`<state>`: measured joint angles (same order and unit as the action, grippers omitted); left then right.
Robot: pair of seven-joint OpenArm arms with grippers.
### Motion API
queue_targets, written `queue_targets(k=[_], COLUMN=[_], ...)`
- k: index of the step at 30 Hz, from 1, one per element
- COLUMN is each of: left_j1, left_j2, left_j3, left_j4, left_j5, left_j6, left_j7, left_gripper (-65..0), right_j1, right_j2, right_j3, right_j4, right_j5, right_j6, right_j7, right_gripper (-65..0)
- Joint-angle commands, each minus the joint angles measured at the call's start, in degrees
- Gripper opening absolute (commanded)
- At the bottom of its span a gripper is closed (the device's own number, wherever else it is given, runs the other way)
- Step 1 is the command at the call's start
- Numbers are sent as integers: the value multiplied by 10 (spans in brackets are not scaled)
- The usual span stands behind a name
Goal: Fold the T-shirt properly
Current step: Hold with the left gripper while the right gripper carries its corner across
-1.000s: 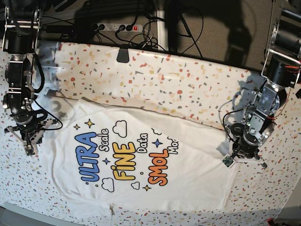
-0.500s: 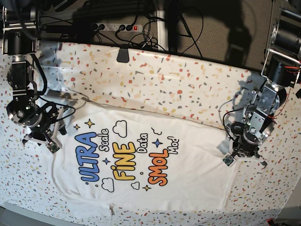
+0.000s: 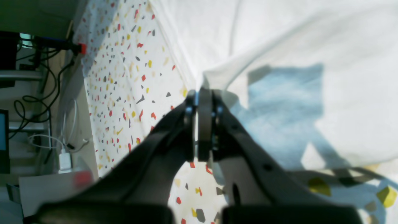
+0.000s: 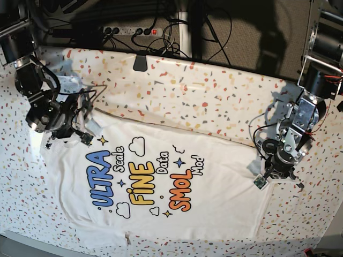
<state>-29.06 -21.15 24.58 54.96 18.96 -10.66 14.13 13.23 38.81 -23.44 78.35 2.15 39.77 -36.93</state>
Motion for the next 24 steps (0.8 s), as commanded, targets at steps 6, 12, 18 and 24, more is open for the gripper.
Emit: queue_targets(k=[6,12,18,24], left_j1=[-19,-19,-19,-19], left_j2=[-6,-6,-6,-6], left_j3=[-5,-5,-5,-5], left_j4=[9,9,9,9], left_j5=[-2,-2,-2,-2], left_j6=[10,10,10,10], left_j7=[-7,-7,-5,-5], left_gripper=[-650,-650,-650,-650], right_j1=[13,13,11,-5], right_j2=[9,10,10,10], right_j3=[-59,-56,-56,-57], right_j4=[76,187,206,201], right_j5=[-51,18,71,71], right_j6=[2,2,2,2], right_j7=[-24,-117,-133,-119], right_gripper=[-418,-418,-418,-418])
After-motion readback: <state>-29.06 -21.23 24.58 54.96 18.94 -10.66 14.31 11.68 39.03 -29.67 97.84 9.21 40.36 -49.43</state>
